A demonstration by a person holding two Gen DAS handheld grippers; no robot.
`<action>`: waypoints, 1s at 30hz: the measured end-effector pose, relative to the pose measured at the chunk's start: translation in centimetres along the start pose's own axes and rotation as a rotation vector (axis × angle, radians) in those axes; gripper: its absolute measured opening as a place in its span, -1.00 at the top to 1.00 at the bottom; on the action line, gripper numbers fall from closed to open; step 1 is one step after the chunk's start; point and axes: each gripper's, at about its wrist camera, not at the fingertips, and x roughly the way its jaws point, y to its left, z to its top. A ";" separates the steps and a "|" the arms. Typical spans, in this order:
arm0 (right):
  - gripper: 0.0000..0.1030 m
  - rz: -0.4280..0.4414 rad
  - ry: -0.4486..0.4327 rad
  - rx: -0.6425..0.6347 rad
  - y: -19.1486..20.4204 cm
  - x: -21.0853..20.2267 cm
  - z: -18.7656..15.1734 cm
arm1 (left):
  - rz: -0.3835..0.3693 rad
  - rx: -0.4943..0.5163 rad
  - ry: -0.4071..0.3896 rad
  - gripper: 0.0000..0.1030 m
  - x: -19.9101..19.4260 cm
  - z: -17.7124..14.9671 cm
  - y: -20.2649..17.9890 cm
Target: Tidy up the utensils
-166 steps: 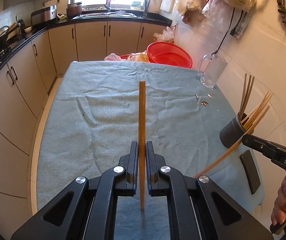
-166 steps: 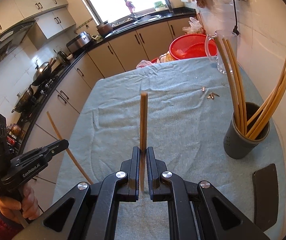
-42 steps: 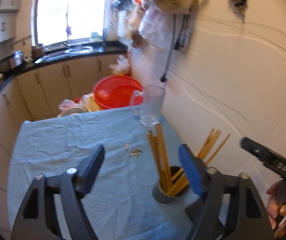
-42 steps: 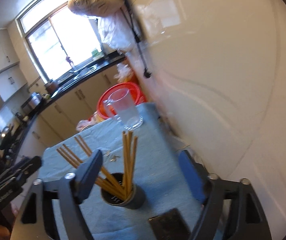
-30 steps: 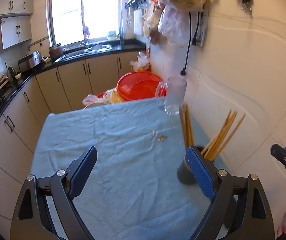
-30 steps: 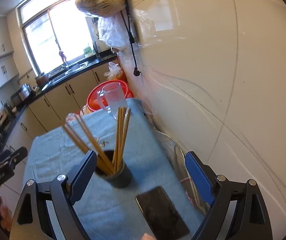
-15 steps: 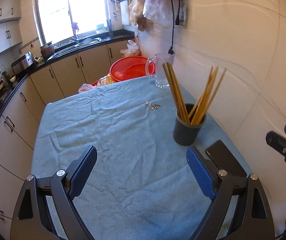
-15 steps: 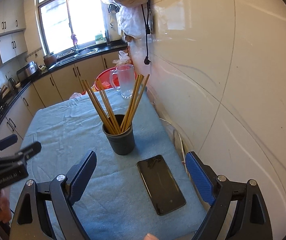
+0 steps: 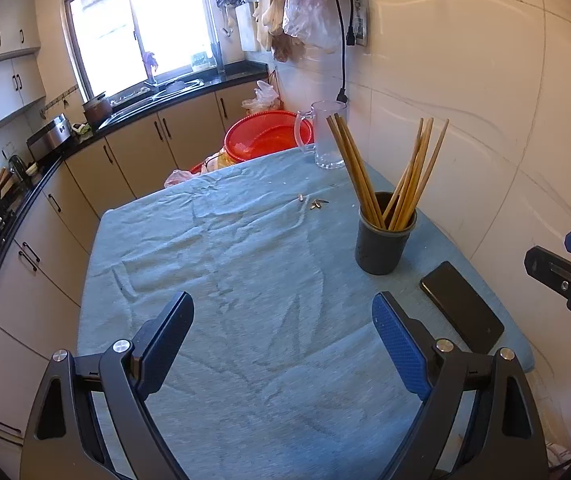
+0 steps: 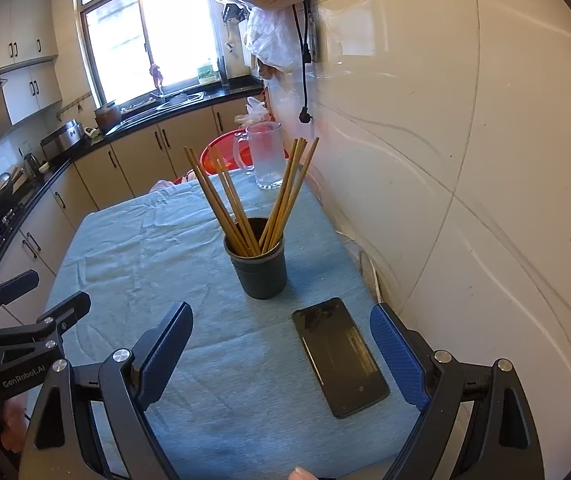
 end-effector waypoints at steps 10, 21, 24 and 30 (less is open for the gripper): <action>-0.81 0.001 0.004 0.004 0.1 0.3 -0.2 | 0.004 0.002 -0.002 -0.74 -0.1 -0.2 0.1; -0.81 -0.004 0.008 0.016 -0.6 0.5 0.0 | 0.001 0.013 0.001 -0.75 0.3 -0.1 -0.3; -0.81 -0.004 0.013 0.020 -0.7 0.5 -0.1 | -0.002 0.013 0.003 -0.74 0.4 0.0 -0.3; -0.81 -0.001 0.017 0.019 -0.7 0.8 0.0 | 0.001 0.014 0.003 -0.75 0.5 -0.1 -0.4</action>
